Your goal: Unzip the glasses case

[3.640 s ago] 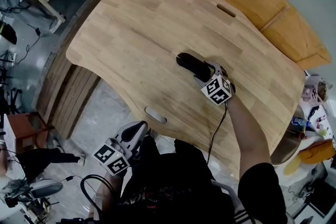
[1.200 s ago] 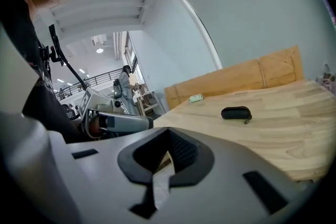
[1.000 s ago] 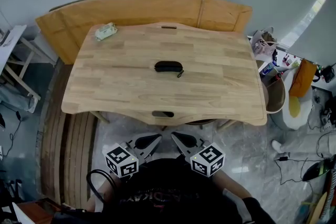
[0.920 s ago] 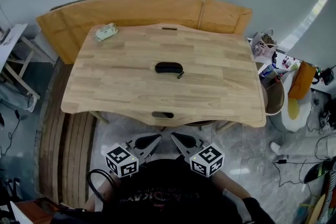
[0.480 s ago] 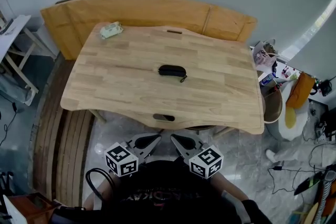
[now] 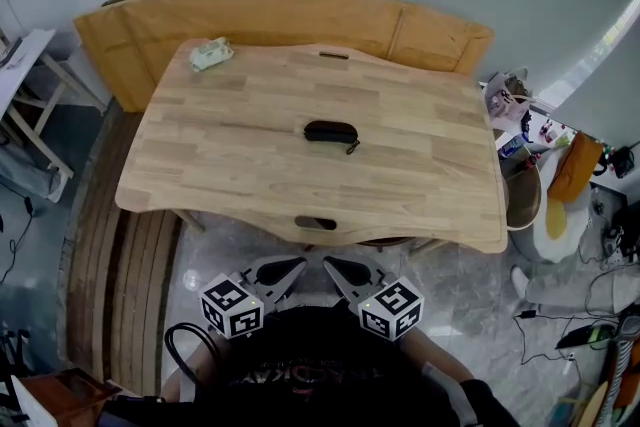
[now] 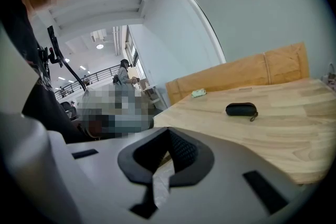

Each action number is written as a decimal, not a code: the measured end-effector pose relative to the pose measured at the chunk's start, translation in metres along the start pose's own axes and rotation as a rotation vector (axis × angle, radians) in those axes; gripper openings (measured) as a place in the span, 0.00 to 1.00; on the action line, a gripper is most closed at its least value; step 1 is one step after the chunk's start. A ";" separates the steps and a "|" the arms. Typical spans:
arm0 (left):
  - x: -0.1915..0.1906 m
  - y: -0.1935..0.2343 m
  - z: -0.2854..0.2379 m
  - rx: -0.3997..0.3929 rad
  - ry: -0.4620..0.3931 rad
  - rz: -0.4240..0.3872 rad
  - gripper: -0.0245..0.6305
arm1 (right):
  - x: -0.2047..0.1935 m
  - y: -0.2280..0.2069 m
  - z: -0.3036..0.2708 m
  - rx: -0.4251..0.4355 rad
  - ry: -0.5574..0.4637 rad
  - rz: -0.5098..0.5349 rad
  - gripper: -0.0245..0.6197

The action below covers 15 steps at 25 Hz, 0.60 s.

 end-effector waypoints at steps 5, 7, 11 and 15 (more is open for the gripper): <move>-0.001 0.002 -0.001 -0.005 0.011 0.001 0.05 | -0.001 -0.002 -0.004 0.002 0.009 -0.011 0.06; 0.000 0.005 -0.001 -0.002 0.011 0.010 0.05 | 0.000 -0.002 -0.007 0.004 0.014 -0.012 0.06; 0.000 0.008 -0.003 0.001 0.010 0.024 0.05 | 0.000 -0.004 -0.008 0.007 0.026 -0.013 0.06; -0.001 0.011 -0.003 0.006 0.007 0.030 0.05 | 0.000 -0.005 -0.011 0.009 0.037 -0.009 0.06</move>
Point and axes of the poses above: the fingertips, and each gripper's own axes: z backward along the fingers, y to its left, x out of its top, the point moved 2 cm from there along z, backward along the fingers, and after that the axes turned 13 degrees about x, right-handed, at the moved point
